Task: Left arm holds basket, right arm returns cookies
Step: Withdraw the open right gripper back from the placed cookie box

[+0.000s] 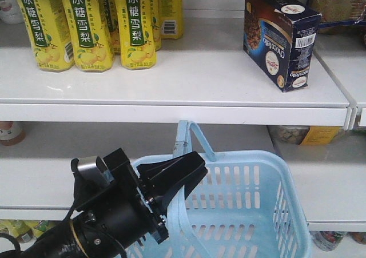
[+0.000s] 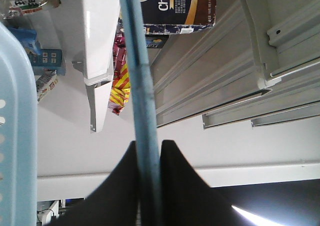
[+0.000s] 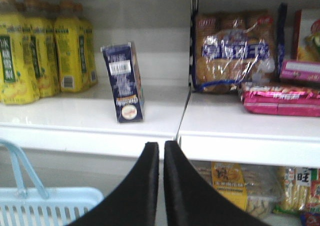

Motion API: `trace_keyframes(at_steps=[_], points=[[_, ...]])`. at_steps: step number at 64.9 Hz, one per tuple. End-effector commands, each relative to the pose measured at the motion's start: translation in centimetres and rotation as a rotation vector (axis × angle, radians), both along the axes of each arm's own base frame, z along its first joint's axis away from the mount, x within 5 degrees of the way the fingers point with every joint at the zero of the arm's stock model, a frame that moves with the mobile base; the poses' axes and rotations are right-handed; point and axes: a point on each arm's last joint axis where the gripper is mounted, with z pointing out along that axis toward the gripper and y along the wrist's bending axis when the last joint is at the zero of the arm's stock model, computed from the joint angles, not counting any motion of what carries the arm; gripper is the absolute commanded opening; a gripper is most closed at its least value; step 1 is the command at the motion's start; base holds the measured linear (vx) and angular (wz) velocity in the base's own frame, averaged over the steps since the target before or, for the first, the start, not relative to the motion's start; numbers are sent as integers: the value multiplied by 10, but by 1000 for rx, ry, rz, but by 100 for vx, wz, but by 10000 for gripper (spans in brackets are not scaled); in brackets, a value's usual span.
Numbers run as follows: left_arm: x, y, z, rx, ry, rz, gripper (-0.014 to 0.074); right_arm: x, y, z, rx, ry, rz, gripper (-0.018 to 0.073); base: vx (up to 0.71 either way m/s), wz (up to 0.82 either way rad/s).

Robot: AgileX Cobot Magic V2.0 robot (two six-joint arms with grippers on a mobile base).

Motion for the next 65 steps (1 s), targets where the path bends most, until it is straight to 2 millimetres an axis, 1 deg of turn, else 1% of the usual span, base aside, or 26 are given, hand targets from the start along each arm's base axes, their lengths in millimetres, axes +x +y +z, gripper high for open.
trace_keyframes(at_steps=[1,17,25,28,48,65], points=[[-2,12,43,-292,-205,49,-3,8,3,-2,-9,-84,9,-9,0,0],[-2,12,43,-292,-205,49,-3,27,10,-33,-21,-78,31,-9,0,0],[-2,12,43,-292,-205,49,-3,37,13,-55,-31,-45,40,-9,0,0],[-2,12,43,-292,-205,49,-3,38,14,-58,-39,-62,44,-9,0,0],[-2,12,43,-292,-205,49,-3,38,15,-55,-37,-103,50,-6,0,0],[-2,12,43,-292,-205,49,-3,35,16,-44,-17,-231,68,-6,0,0]])
